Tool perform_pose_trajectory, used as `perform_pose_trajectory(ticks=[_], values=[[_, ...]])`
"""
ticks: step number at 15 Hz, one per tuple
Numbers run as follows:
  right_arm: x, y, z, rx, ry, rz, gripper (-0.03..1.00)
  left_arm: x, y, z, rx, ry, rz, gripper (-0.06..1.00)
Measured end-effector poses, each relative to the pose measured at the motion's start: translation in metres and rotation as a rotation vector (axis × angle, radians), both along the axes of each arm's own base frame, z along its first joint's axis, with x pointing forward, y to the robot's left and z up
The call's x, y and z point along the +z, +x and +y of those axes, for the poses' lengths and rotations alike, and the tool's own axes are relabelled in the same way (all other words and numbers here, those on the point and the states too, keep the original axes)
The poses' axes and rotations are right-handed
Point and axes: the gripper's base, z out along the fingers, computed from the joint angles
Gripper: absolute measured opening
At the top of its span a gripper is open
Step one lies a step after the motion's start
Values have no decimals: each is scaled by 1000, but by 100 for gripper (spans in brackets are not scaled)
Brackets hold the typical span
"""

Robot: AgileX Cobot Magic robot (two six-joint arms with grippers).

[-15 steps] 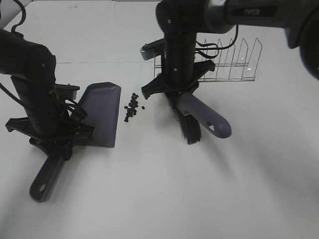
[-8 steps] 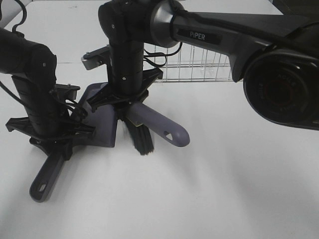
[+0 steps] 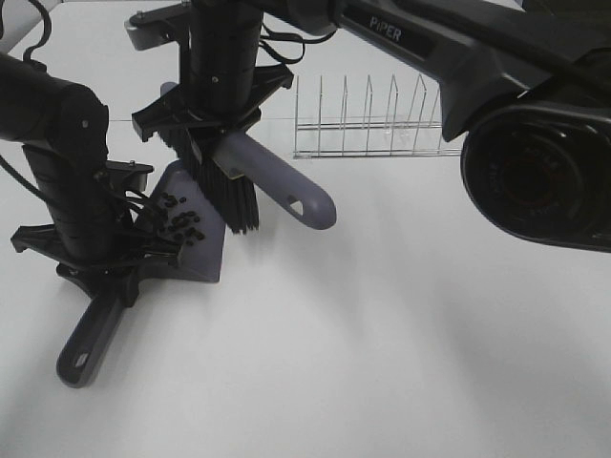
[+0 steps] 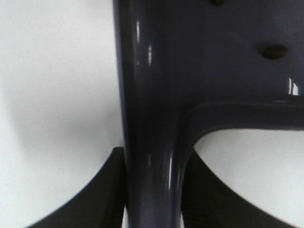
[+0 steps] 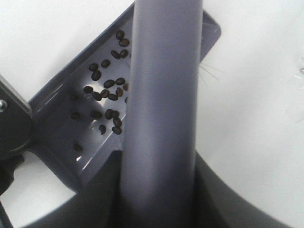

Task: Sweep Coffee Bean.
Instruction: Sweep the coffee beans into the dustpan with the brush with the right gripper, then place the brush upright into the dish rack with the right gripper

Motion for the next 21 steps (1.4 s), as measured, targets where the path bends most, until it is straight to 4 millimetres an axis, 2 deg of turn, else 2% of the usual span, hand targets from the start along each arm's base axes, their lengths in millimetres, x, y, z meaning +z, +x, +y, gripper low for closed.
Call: perform_pose_trajectory(ticks=[3, 5, 7, 8, 9, 10, 12, 14, 16, 17, 18, 21], values=[[28, 10, -19, -30, -32, -94, 29, 0, 0, 0, 0, 0, 0, 26], [51, 24, -47, -88, -30, -144, 29, 0, 0, 0, 0, 0, 0, 26], [61, 39, -79, -155, -36, -155, 29, 0, 0, 0, 0, 0, 0, 26], [62, 44, -94, -184, -47, -147, 29, 0, 0, 0, 0, 0, 0, 26], [62, 44, -99, -191, -54, -140, 29, 0, 0, 0, 0, 0, 0, 26], [51, 45, -114, -214, -90, -93, 29, 0, 0, 0, 0, 0, 0, 26], [36, 45, -123, -226, -131, -47, 29, 0, 0, 0, 0, 0, 0, 26], [28, 54, -147, -272, -162, -25, 29, 0, 0, 0, 0, 0, 0, 26], [32, 64, -185, -349, -167, -19, 29, 0, 0, 0, 0, 0, 0, 26], [34, 65, -193, -364, -168, -17, 29, 0, 0, 0, 0, 0, 0, 26], [39, 65, -213, -402, -172, -12, 29, 0, 0, 0, 0, 0, 0, 26], [53, 55, -256, -483, -178, 10, 29, 0, 0, 0, 0, 0, 0, 26]])
